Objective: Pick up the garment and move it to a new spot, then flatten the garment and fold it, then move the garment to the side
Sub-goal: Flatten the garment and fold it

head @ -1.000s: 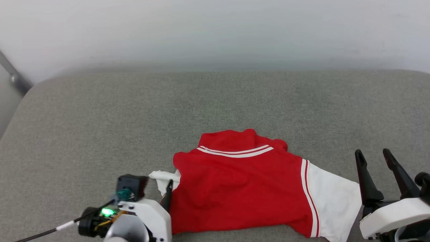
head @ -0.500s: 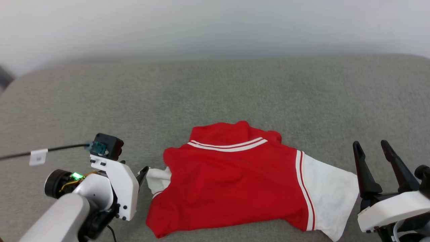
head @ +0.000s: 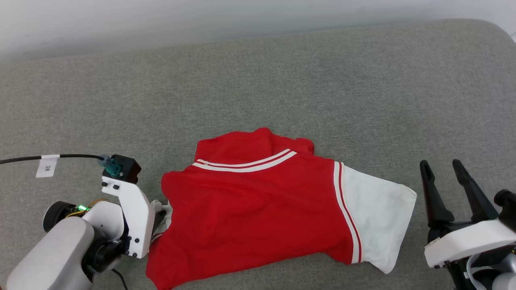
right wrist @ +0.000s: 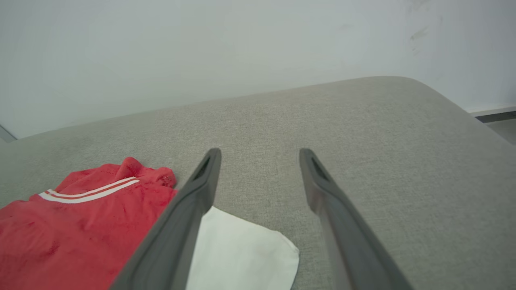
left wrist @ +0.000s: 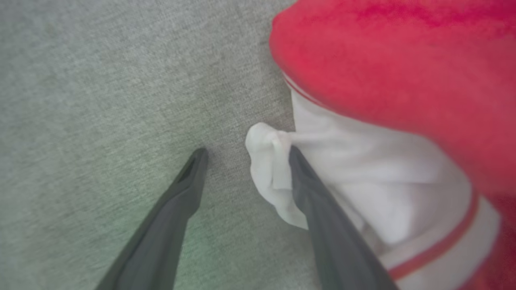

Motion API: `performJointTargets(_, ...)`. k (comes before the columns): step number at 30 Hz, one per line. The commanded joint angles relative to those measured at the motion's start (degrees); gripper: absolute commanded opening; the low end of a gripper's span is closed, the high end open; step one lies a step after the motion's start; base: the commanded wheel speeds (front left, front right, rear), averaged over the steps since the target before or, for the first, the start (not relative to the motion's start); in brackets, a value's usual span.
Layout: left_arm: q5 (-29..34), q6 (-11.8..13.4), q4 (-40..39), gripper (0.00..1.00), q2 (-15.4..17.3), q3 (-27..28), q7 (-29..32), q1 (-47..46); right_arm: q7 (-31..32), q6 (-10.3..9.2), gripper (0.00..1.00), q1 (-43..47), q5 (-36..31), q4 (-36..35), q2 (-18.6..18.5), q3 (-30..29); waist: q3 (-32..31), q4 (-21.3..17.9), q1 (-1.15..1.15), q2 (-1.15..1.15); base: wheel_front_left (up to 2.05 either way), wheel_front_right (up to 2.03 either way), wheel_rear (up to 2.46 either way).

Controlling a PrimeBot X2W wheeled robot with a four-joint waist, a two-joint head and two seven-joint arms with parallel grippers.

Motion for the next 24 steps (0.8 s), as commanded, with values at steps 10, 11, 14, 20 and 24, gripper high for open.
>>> performJointTargets(10,4.14,6.6,-1.23,0.0,-1.35,3.39,-11.27,0.05,-0.25,-0.03,1.0,0.0,-0.52,0.61,-0.42,-1.5,-2.6,2.75,0.0,0.0,0.0,0.0,0.0)
performJointTargets(11,4.55,7.89,-1.91,0.0,-1.09,4.45,-12.82,0.55,-0.15,-0.03,1.0,0.22,-0.56,0.52,-0.4,-1.65,-3.0,3.16,0.0,0.0,0.0,0.0,0.0)
performJointTargets(14,3.79,12.15,-4.53,0.0,-0.15,8.42,-16.78,3.54,0.25,-0.02,1.0,0.85,-0.77,0.17,-0.38,-2.08,-3.85,4.28,0.0,0.0,0.0,0.0,0.0)
performJointTargets(20,-1.69,18.4,-7.32,0.0,-0.68,15.98,-21.55,15.07,1.1,-0.03,1.0,1.61,-0.94,-0.64,-0.35,-3.08,-4.6,5.7,0.0,0.0,0.0,0.0,0.0)
performJointTargets(24,-3.94,18.42,-6.69,0.0,-2.45,16.85,-23.84,20.52,1.47,-0.03,1.0,1.84,-0.97,-0.57,-0.36,-3.67,-4.8,6.28,0.0,0.0,0.0,0.0,0.0)
